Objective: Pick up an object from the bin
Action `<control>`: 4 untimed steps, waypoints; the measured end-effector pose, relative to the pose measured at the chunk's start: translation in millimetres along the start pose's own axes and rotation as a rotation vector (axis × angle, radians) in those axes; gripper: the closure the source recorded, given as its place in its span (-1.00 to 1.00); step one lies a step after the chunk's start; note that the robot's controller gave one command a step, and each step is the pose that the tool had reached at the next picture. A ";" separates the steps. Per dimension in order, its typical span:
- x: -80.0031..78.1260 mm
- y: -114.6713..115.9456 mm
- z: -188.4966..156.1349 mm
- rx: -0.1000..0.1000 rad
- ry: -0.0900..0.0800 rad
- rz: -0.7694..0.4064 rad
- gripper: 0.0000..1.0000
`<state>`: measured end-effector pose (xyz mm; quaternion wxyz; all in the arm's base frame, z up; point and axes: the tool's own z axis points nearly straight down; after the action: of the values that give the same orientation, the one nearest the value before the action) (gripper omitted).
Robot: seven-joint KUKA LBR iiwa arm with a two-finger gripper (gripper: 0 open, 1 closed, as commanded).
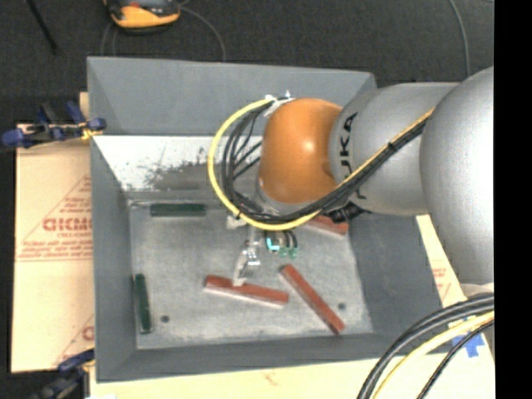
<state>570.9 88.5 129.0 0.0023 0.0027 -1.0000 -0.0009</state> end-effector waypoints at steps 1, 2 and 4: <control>-2.0 -0.1 -4.1 -0.001 -0.007 0.002 -1.00; -1.7 -0.1 -3.9 -0.001 -0.007 0.002 -1.00; 11.1 15.8 12.5 -0.002 -0.007 -0.093 -1.00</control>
Offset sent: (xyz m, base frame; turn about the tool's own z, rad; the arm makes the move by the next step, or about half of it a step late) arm -0.0354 0.0102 -0.0416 -0.0166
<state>559.6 104.3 116.6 -0.0013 0.0490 -0.9988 -0.0019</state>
